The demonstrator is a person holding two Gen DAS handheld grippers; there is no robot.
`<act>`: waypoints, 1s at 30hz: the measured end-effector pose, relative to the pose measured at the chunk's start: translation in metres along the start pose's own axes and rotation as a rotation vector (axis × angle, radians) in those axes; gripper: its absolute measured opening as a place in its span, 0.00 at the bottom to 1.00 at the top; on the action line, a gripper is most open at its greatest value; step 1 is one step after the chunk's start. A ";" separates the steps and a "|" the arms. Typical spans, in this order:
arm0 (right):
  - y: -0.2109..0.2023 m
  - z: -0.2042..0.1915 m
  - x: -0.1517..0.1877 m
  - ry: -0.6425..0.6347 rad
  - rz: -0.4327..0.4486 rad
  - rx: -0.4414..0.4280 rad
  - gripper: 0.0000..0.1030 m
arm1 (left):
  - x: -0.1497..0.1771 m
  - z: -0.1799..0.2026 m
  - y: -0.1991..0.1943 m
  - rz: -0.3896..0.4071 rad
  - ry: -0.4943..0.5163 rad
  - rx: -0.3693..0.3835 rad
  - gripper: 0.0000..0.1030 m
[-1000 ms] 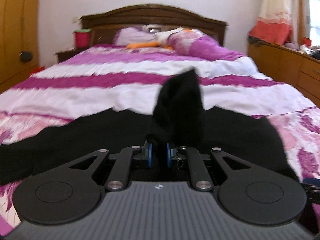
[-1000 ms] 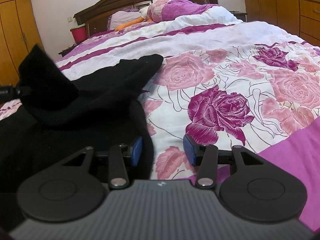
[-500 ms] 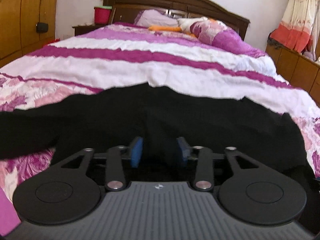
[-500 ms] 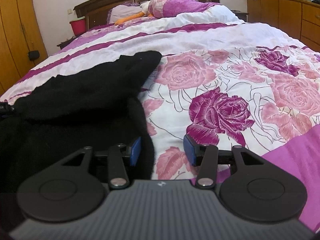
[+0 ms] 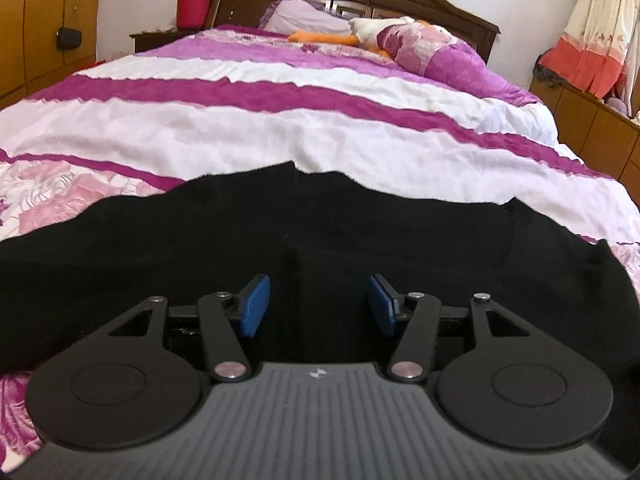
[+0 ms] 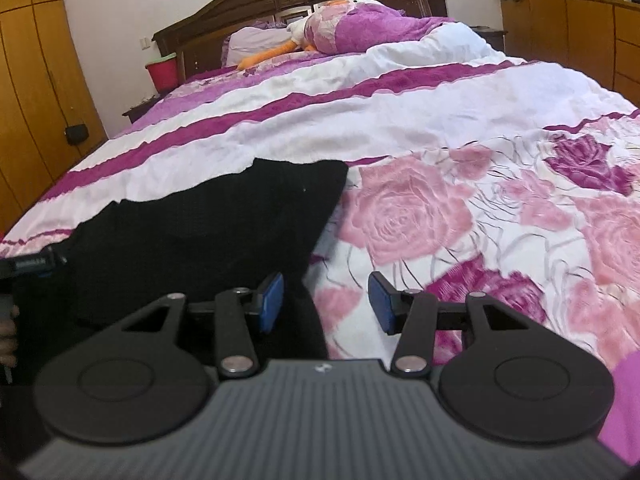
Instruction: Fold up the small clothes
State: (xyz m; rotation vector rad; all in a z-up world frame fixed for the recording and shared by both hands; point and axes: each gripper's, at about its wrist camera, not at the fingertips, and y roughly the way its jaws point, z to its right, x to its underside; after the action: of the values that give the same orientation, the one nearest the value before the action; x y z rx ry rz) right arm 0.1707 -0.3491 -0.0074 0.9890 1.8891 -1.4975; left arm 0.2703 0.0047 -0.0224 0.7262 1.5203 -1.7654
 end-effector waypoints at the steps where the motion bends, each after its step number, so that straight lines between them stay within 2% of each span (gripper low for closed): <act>1: 0.004 -0.001 -0.002 -0.002 0.001 -0.001 0.49 | -0.001 -0.001 0.003 -0.004 -0.003 0.003 0.59; 9: 0.035 -0.007 -0.014 -0.015 0.018 0.010 0.49 | -0.003 -0.003 0.011 -0.039 -0.012 0.010 0.59; 12: 0.042 -0.010 -0.016 -0.013 0.022 0.015 0.49 | -0.004 -0.005 0.013 -0.060 -0.045 0.019 0.56; 13: 0.043 -0.010 -0.016 -0.011 0.025 0.016 0.49 | -0.004 -0.004 0.013 -0.059 -0.049 0.027 0.51; 14: 0.044 -0.010 -0.016 -0.006 0.030 0.017 0.49 | -0.004 -0.004 0.012 -0.054 -0.047 0.045 0.30; 15: 0.045 -0.011 -0.016 -0.003 0.032 0.020 0.49 | -0.004 -0.002 0.010 -0.047 -0.037 0.061 0.13; 16: 0.045 -0.011 -0.016 0.001 0.036 0.021 0.49 | -0.005 0.000 0.008 -0.040 -0.026 0.065 0.11; 18: 0.044 -0.014 -0.016 0.000 0.054 0.027 0.49 | -0.008 0.003 0.000 -0.001 -0.017 0.072 0.08; 21: 0.040 -0.019 -0.017 -0.021 0.107 0.042 0.49 | -0.018 0.003 -0.022 0.114 -0.033 0.095 0.08; 23: 0.039 -0.023 -0.019 -0.038 0.145 0.045 0.49 | -0.025 0.004 -0.031 0.182 -0.034 0.065 0.08; 25: 0.043 -0.027 -0.022 -0.059 0.151 0.055 0.49 | -0.027 0.003 -0.031 0.229 -0.014 -0.008 0.08; 27: 0.052 -0.030 -0.023 -0.071 0.142 0.074 0.49 | -0.026 -0.003 -0.022 0.208 -0.021 -0.040 0.08; 30: 0.069 -0.033 -0.022 -0.086 0.099 0.089 0.48 | -0.019 -0.009 0.004 0.110 -0.015 -0.068 0.09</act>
State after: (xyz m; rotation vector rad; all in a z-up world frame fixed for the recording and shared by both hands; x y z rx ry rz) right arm 0.2407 -0.3137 -0.0220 1.0258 1.7022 -1.5521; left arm 0.2847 0.0159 -0.0114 0.7461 1.4944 -1.6265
